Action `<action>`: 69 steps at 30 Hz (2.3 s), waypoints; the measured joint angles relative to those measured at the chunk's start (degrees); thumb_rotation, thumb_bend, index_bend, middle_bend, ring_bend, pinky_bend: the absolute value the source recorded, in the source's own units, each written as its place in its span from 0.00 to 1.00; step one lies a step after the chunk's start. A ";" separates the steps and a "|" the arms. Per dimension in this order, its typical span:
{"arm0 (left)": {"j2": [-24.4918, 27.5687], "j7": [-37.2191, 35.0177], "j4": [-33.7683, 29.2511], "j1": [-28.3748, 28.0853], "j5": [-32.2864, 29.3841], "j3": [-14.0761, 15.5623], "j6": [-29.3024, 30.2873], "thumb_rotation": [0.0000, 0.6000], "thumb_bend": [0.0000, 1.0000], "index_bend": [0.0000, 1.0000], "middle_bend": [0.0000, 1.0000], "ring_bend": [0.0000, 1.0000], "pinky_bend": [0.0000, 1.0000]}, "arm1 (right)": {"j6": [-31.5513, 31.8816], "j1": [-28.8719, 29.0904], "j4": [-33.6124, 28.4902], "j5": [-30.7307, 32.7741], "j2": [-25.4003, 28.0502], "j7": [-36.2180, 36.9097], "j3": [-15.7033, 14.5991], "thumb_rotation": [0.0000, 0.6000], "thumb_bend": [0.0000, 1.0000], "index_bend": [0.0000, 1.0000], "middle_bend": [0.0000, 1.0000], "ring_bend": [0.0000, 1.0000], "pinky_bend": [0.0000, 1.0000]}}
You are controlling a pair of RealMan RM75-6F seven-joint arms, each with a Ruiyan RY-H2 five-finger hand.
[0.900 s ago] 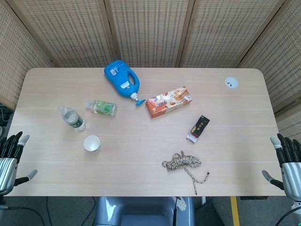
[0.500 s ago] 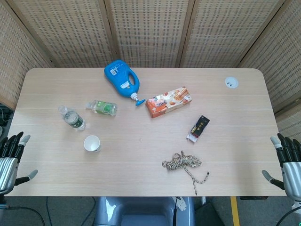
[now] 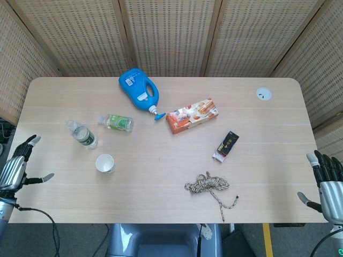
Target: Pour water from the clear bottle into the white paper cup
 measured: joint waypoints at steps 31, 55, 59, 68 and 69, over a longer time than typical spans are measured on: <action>-25.49 -33.74 37.01 -19.53 -5.30 -6.85 -24.54 1.00 0.02 0.00 0.00 0.00 0.00 | -4.45 1.84 0.99 4.76 -0.80 -0.57 1.11 1.00 0.00 0.00 0.00 0.00 0.00; -36.72 -42.29 49.50 -24.33 -5.22 -8.04 -23.81 1.00 0.24 0.59 0.43 0.20 0.19 | -5.81 2.45 2.07 7.35 -0.91 0.61 2.00 1.00 0.00 0.00 0.00 0.00 0.00; -37.11 -42.57 49.52 -24.39 -6.11 -8.94 -23.26 1.00 0.38 0.63 0.49 0.26 0.29 | -5.80 2.46 2.13 7.26 -0.82 0.98 1.95 1.00 0.00 0.00 0.00 0.00 0.00; -35.44 -43.33 47.80 -24.16 -6.49 -9.67 -21.92 1.00 0.44 0.67 0.57 0.33 0.38 | -5.79 2.53 2.10 6.92 -0.88 0.82 1.71 1.00 0.00 0.00 0.00 0.00 0.00; -35.07 -43.33 47.37 -24.13 -6.34 -9.62 -21.66 1.00 0.44 0.68 0.57 0.33 0.38 | -5.77 2.52 2.08 6.89 -0.88 0.80 1.68 1.00 0.00 0.00 0.00 0.00 0.00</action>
